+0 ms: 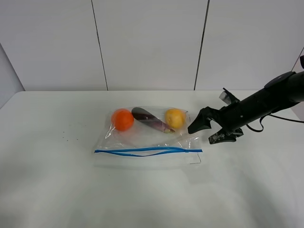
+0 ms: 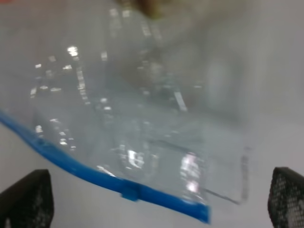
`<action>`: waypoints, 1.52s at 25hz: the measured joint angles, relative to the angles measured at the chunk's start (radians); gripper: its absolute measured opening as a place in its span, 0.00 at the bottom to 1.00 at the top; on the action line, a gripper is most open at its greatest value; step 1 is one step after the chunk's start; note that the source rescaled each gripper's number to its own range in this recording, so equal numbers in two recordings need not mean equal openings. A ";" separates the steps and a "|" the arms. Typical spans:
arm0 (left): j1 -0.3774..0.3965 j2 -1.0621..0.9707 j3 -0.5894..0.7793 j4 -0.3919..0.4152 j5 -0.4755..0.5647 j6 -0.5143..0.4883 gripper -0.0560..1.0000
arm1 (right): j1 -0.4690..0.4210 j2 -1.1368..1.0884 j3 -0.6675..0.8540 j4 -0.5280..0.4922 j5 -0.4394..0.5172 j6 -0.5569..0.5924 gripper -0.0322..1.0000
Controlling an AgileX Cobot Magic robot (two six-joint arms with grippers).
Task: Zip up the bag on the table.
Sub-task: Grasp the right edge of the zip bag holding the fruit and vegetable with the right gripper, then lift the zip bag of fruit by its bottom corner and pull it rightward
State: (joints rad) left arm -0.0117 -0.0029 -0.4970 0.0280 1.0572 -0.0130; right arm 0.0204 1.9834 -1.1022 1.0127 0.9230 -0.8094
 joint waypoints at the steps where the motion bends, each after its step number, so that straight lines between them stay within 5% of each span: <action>1: 0.000 0.000 0.000 0.000 0.000 0.000 1.00 | 0.000 0.018 -0.002 0.018 0.006 -0.024 1.00; 14: 0.000 0.000 0.000 0.000 0.000 0.000 1.00 | 0.000 0.164 -0.004 0.232 0.078 -0.295 0.97; 21: 0.000 0.000 0.000 0.000 0.000 0.000 1.00 | 0.000 0.182 -0.004 0.269 0.099 -0.339 0.83; 26: 0.000 0.000 0.000 0.000 0.000 0.000 1.00 | 0.000 0.182 -0.004 0.269 0.100 -0.339 0.62; 34: 0.000 0.000 0.000 0.000 0.000 0.000 1.00 | 0.000 0.182 -0.004 0.269 0.115 -0.338 0.03; 38: 0.000 0.000 0.000 0.000 0.000 0.000 1.00 | 0.000 0.182 -0.004 0.297 0.173 -0.334 0.03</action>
State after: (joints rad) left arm -0.0117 -0.0029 -0.4970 0.0280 1.0572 -0.0130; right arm 0.0204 2.1658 -1.1064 1.3093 1.0958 -1.1433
